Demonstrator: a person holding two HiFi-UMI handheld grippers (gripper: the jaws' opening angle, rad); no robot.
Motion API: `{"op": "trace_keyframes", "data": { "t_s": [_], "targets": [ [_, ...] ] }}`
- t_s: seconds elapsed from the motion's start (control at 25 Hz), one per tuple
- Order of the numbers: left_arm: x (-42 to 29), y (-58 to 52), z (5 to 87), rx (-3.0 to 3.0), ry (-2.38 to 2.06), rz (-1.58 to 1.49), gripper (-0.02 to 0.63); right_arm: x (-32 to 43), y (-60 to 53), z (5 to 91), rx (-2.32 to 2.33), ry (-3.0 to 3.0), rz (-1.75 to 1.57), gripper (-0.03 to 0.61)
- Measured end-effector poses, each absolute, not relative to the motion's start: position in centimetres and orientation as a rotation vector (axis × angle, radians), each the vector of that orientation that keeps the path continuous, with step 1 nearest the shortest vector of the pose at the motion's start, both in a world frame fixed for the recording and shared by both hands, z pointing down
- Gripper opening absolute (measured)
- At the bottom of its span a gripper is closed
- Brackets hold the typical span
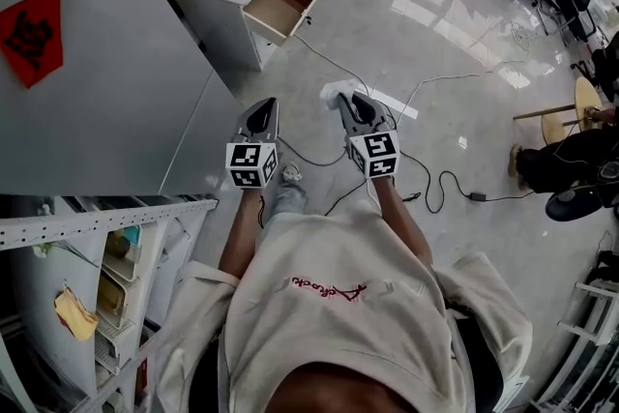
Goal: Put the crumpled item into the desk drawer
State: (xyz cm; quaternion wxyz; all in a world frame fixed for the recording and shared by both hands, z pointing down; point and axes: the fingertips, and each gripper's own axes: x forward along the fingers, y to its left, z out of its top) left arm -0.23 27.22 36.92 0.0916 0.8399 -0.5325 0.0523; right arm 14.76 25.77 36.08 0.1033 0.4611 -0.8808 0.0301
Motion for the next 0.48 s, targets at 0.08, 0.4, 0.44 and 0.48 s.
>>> {"op": "trace_keyframes", "data": {
  "t_s": [0.08, 0.4, 0.44, 0.48],
  "targets": [
    [-1.2, 24.8, 36.4, 2.504, -1.574, 0.152, 0.009, 13.7, 23.3, 35.4, 1.365, -2.595, 0.081, 0.061],
    [-5.9, 16.6, 35.4, 2.508, -1.582, 0.130, 0.009, 8.8, 15.4, 34.3, 1.355, -2.598, 0.051, 0.061],
    [-6.4, 15.7, 35.3, 2.510, -1.583, 0.126, 0.009, 8.3, 14.5, 34.3, 1.355, -2.596, 0.048, 0.061],
    [-6.8, 14.9, 35.3, 2.510, -1.584, 0.123, 0.009, 7.9, 13.7, 34.2, 1.355, -2.594, 0.044, 0.061]
  ]
}}
